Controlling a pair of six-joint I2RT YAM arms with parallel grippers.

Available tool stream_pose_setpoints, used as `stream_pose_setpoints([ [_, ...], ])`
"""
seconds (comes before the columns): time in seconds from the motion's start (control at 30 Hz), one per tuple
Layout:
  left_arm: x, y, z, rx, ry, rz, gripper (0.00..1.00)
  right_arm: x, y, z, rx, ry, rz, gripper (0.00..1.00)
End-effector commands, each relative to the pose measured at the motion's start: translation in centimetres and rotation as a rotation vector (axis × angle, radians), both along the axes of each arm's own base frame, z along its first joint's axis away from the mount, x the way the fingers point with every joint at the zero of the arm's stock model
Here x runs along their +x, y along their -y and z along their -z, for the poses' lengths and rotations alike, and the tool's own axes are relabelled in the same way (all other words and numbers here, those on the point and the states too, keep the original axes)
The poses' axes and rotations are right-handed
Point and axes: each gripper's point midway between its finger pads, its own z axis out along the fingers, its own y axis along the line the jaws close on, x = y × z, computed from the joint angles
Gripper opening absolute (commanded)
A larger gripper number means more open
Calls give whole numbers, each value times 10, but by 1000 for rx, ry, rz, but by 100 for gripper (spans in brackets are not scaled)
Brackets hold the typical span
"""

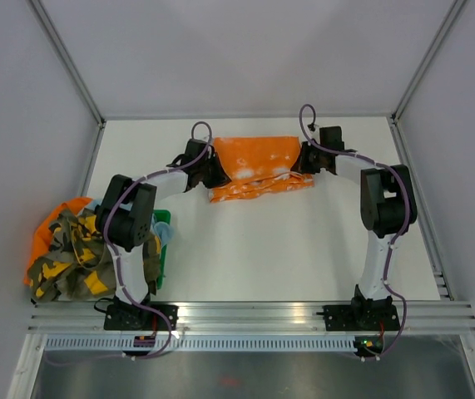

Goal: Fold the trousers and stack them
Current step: Fold the trousers

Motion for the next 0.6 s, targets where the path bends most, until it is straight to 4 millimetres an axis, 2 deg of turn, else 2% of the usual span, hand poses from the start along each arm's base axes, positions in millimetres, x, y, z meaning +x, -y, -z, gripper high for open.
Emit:
stream_pose_setpoints([
  [0.0, -26, 7, 29, 40, -77, 45, 2, -13, 15, 33, -103, -73, -12, 0],
  [0.07, -29, 8, 29, 40, -78, 63, 2, -7, 16, 24, -110, -53, -13, 0],
  [0.13, -27, 9, 15, 36, -50, 79, 2, -3, 15, 6, -112, -22, -19, 0],
  [0.17, -28, 7, 11, 54, -44, 94, 2, 4, 15, -13, -109, 15, -18, 0],
  [0.2, -23, 9, -10, 51, -3, 99, 2, 5, 15, -22, -110, 27, -21, 1],
  [0.23, -20, 6, -21, 69, 27, 108, 3, 13, 14, -39, -109, 62, -20, 4],
  [0.27, -21, 3, -30, 86, 31, 110, 6, 14, 15, -55, -111, 84, -17, 14],
  [0.3, -13, 3, -59, 87, 95, 103, 11, 18, 15, -65, -114, 103, -10, 20],
  [0.33, -12, 1, -71, 100, 125, 108, 13, 27, 17, -84, -121, 142, 4, 29],
  [0.37, -12, -1, -81, 110, 139, 107, 18, 28, 19, -95, -128, 156, 9, 49],
  [0.4, -7, -2, -104, 105, 190, 99, 33, 30, 20, -103, -134, 169, 14, 55],
  [0.43, -6, -3, -112, 110, 211, 106, 42, 37, 20, -118, -136, 200, 16, 61],
  [0.47, -3, -4, -123, 113, 232, 105, 52, 38, 21, -121, -144, 197, 20, 71],
  [0.5, 1, -8, -129, 125, 248, 92, 67, 40, 21, -125, -148, 204, 17, 76],
  [0.57, 10, -20, -136, 165, 269, 59, 80, 46, 23, -133, -161, 222, 19, 89],
])
